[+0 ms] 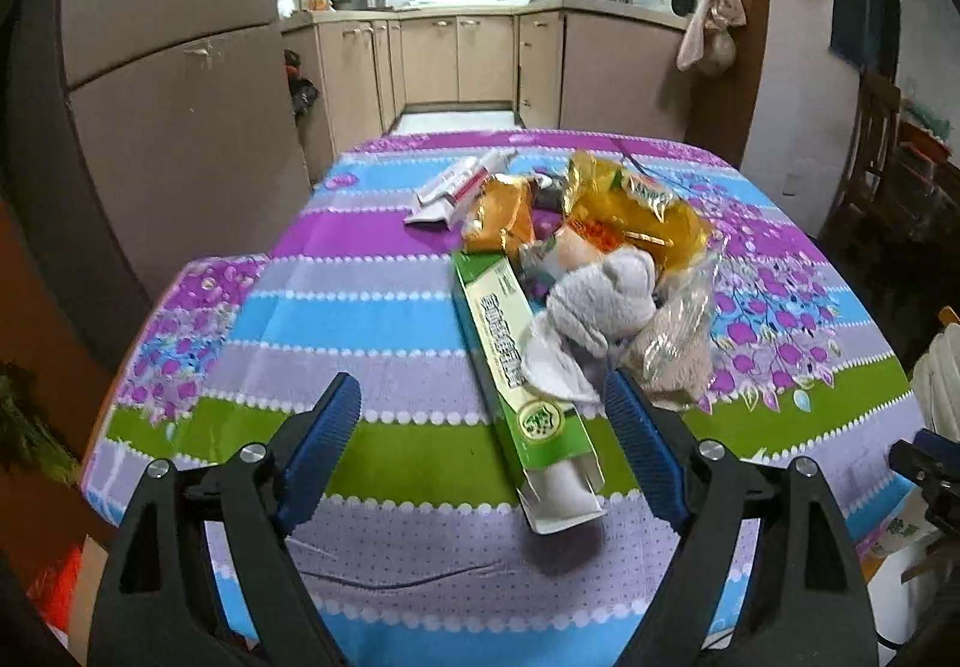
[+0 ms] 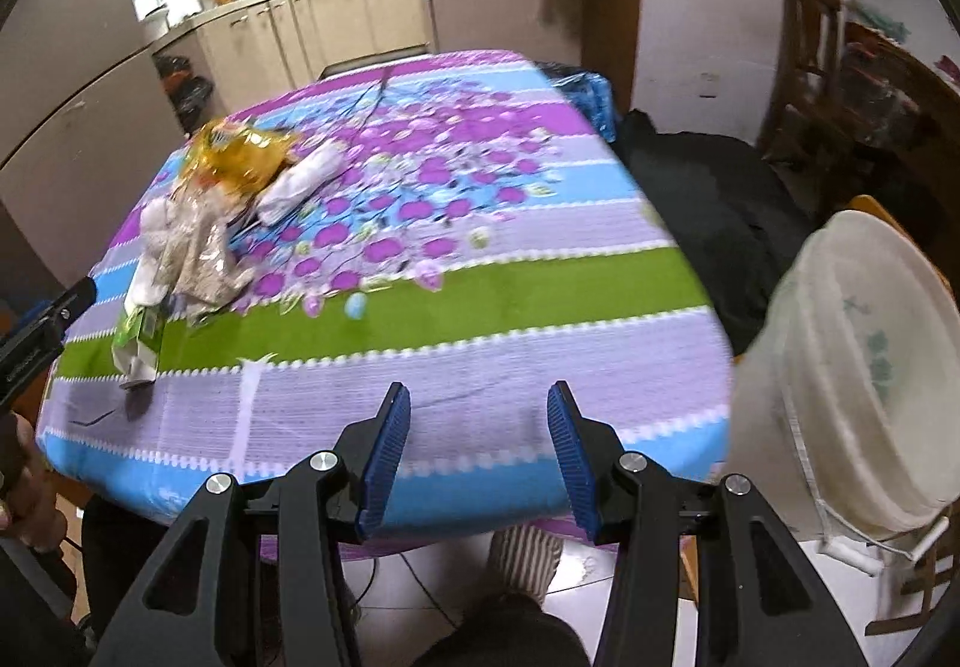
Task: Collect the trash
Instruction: 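Grasp the green-and-white box with the left gripper while the right gripper grasps the clear grain bag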
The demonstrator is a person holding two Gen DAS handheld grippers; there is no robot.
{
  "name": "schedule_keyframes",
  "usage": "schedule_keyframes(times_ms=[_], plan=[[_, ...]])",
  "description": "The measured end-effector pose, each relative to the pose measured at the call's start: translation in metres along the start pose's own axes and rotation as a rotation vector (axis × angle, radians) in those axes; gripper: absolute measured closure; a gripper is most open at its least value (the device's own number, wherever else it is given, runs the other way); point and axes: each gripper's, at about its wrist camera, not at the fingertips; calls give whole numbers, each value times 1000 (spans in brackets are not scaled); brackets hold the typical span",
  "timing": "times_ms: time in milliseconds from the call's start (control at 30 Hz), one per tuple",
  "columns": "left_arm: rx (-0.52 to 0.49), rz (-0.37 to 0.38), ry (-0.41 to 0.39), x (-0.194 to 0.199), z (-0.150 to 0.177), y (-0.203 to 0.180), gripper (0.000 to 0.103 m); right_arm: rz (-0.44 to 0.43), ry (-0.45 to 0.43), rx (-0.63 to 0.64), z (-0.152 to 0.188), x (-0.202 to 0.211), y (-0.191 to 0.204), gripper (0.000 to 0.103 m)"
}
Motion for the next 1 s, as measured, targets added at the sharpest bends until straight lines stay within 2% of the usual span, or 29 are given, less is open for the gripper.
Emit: schedule_keyframes(times_ms=[167,233,400,467,500,533,567,600,633,667,867,1000], plan=[[-51,44,27,-14,10,-18,21,-18,25,10,2,-12,9,54],[-57,26,39,-26,13,-19,21,-24,32,12,3,-15,12,54],[-41,-30,127,-63,19,-15,21,-41,43,28,4,-22,20,54],[-28,-40,146,-71,21,-11,22,-49,46,35,4,-26,24,54],[-1,-22,156,-75,21,-6,23,-58,47,38,3,-28,27,54],[15,-17,159,-75,21,-2,27,-69,48,42,3,-31,29,54],[6,-15,153,-73,21,-1,37,-76,47,43,2,-32,31,54],[-3,-9,145,-71,21,-2,43,-92,47,45,2,-34,35,54],[-5,-8,139,-69,20,0,60,-102,46,45,1,-36,36,54],[2,-12,139,-68,20,3,66,-119,44,44,1,-38,40,54],[50,-19,151,-55,25,32,67,-257,-27,106,-5,-46,70,53],[4,-33,151,-51,30,38,67,-320,-80,179,-14,-54,91,43]])
Point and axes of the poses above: each gripper's, at about its wrist camera, not at the fingertips, and x roughly against the way its jaws point, y to its left, z to its underside, and after that the axes turned 13 degrees about -y, right-handed
